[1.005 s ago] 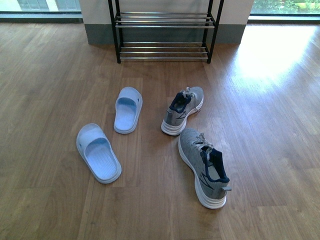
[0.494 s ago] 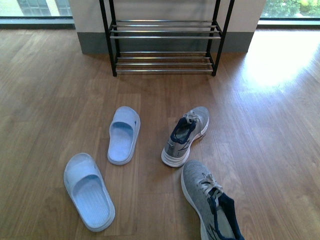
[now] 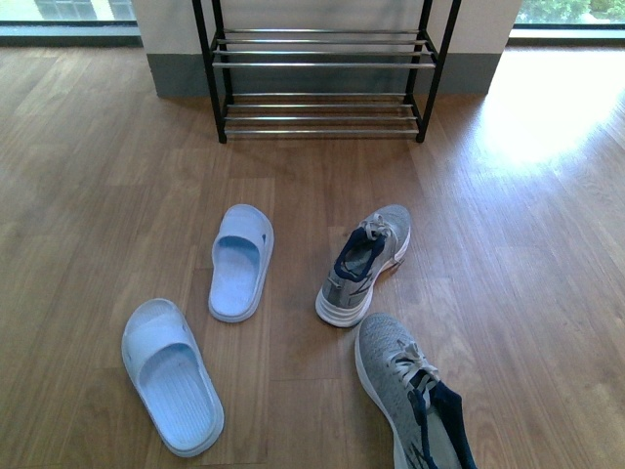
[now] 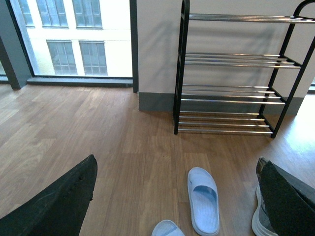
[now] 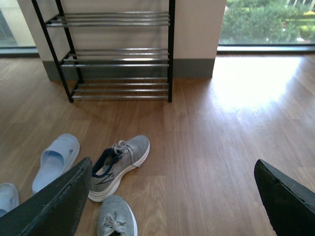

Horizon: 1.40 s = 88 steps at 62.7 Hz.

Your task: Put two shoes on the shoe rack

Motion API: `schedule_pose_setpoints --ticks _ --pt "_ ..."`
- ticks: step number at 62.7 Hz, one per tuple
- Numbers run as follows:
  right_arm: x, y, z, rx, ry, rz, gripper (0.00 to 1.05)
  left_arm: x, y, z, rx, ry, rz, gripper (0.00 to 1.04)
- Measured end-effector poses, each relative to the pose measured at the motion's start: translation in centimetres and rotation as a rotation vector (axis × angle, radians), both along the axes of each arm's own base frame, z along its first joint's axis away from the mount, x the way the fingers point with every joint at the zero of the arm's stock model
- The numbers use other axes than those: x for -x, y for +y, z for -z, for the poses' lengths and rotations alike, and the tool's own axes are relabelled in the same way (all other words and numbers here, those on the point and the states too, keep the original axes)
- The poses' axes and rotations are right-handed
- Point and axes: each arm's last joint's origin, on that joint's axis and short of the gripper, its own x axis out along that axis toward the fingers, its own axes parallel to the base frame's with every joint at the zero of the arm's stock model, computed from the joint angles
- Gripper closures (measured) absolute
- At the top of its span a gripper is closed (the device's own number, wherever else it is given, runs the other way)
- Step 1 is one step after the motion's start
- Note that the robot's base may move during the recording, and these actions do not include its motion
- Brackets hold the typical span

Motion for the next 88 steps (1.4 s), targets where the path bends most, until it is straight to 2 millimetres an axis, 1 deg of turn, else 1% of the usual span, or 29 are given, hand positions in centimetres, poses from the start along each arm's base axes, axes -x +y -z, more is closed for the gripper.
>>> schedule_pose_setpoints --ticks 2,4,5,7,10,12,13,15,16,18,19,21,24,26,27,29,36,40,47,57,63,86,88 --pt "-1.0 -0.1 0.1 0.001 0.028 0.000 0.09 0.0 0.0 0.0 0.000 0.000 0.000 0.09" --pt "-2.5 -0.3 0.5 0.007 0.068 -0.002 0.09 0.0 0.0 0.0 0.000 0.000 0.000 0.09" --pt "-2.9 -0.3 0.6 0.010 0.078 -0.004 0.09 0.0 0.0 0.0 0.000 0.000 0.000 0.09" --pt "-4.5 -0.4 1.4 0.014 0.123 -0.013 0.09 0.0 0.0 0.0 0.000 0.000 0.000 0.09" --pt "-6.1 -0.3 2.4 0.016 0.175 -0.025 0.09 0.0 0.0 0.0 0.000 0.000 0.000 0.09" --pt "-7.6 -0.2 3.7 0.019 0.229 -0.042 0.09 0.0 0.0 0.0 0.000 0.000 0.000 0.09" --pt "-8.0 -0.1 4.0 0.019 0.244 -0.046 0.09 0.0 0.0 0.0 0.000 0.000 0.000 0.09" --pt "-9.4 0.1 5.6 0.024 0.305 -0.064 0.09 0.0 0.0 0.0 0.000 0.000 0.000 0.09" --pt "-9.7 0.1 6.0 0.025 0.320 -0.068 0.09 0.0 0.0 0.0 0.000 0.000 0.000 0.09" --pt "-10.9 0.4 7.8 0.026 0.386 -0.084 0.09 0.0 0.0 0.0 0.000 0.000 0.000 0.09" --pt "-11.1 0.5 8.2 0.028 0.402 -0.088 0.09 0.0 0.0 0.0 0.000 0.000 0.000 0.09" --pt "-12.1 0.7 10.2 0.026 0.472 -0.101 0.09 0.0 0.0 0.0 0.000 0.000 0.000 0.09" --pt "-12.8 1.0 12.2 0.025 0.542 -0.116 0.09 0.0 0.0 0.0 0.000 0.000 0.000 0.09" --pt "-13.2 1.3 14.3 0.029 0.607 -0.129 0.09 0.0 0.0 0.0 0.000 0.000 0.000 0.09" --pt "-13.3 1.3 14.7 0.030 0.621 -0.131 0.09 0.0 0.0 0.0 0.000 0.000 0.000 0.09" --pt "-13.5 1.5 16.7 0.036 0.680 -0.143 0.09 0.0 0.0 0.0 0.000 0.000 0.000 0.09" --pt "-13.5 1.6 21.4 0.044 0.811 -0.150 0.09 0.0 0.0 0.0 0.000 0.000 0.000 0.09" --pt "-13.3 1.6 23.4 0.040 0.864 -0.151 0.09 0.0 0.0 0.0 0.000 0.000 0.000 0.09" --pt "-12.5 1.6 26.0 0.036 0.925 -0.153 0.09 0.0 0.0 0.0 0.000 0.000 0.000 0.09" --pt "-12.0 1.6 28.3 0.038 0.968 -0.162 0.09 0.0 0.0 0.0 0.000 0.000 0.000 0.09" --pt "-12.4 1.4 29.3 0.038 0.953 -0.161 0.09 0.0 0.0 0.0 0.000 0.000 0.000 0.09" --pt "-13.8 0.8 31.9 -0.024 0.946 -0.186 0.09 0.0 0.0 0.0 0.000 0.000 0.000 0.09" --pt "-13.8 0.8 32.0 -0.035 0.945 -0.187 0.12 0.0 0.0 0.0 0.000 0.000 0.000 0.09"
